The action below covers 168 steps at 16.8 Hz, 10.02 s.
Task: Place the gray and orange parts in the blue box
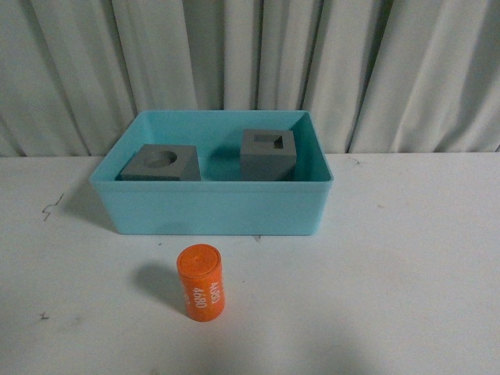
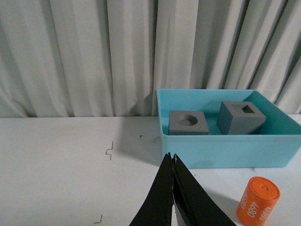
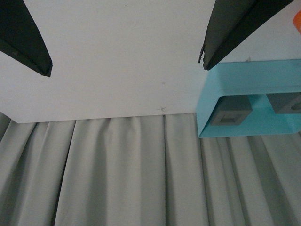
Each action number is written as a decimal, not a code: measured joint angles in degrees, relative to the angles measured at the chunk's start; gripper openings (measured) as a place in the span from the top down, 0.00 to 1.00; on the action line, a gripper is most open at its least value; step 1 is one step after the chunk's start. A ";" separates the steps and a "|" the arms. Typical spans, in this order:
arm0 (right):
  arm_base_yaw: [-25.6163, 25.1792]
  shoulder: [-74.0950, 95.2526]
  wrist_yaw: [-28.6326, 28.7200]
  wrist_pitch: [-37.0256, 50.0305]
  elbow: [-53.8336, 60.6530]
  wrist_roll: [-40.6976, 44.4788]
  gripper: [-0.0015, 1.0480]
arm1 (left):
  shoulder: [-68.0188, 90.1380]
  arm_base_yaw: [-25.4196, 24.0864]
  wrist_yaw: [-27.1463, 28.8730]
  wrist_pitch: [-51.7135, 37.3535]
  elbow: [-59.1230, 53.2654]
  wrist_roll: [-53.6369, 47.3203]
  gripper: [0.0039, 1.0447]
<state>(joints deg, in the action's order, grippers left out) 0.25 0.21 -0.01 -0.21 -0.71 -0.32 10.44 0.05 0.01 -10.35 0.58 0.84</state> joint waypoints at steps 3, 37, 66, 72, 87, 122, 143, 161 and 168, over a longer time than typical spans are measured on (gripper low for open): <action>0.00 0.00 0.00 0.02 0.00 0.00 0.06 | -1.01 0.00 0.00 1.18 0.00 0.00 0.99; 17.11 96.91 29.99 6.67 -48.06 34.99 0.06 | -10.08 0.00 0.00 10.54 0.02 -0.07 0.06; 25.70 106.97 23.74 17.16 -63.71 16.26 0.55 | -10.08 0.00 0.00 10.56 0.02 -0.04 0.06; 14.53 107.12 17.46 18.32 -72.41 8.44 0.55 | -10.08 0.00 0.00 10.56 0.02 -0.04 0.06; 26.18 135.69 13.46 8.17 -100.17 1.84 0.55 | -10.08 0.00 -0.02 10.56 0.02 -0.04 0.06; 10.43 32.89 -11.04 27.78 -2.64 -4.85 0.43 | -10.08 0.00 0.02 10.54 0.02 -0.04 0.06; -0.26 1.20 0.00 -0.22 0.02 -0.02 0.98 | -10.08 0.00 0.09 10.56 0.02 -0.04 0.06; -0.26 -0.02 0.00 0.02 0.00 0.11 0.12 | -10.08 0.00 0.00 10.54 0.02 -0.04 0.06; -0.26 -0.02 0.00 0.02 0.00 0.11 0.06 | -10.08 0.00 0.00 10.54 0.02 -0.04 0.06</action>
<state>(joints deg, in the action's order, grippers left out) -0.01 0.19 -0.01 -0.19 -0.71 -0.21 0.36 0.05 0.01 0.19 0.60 0.80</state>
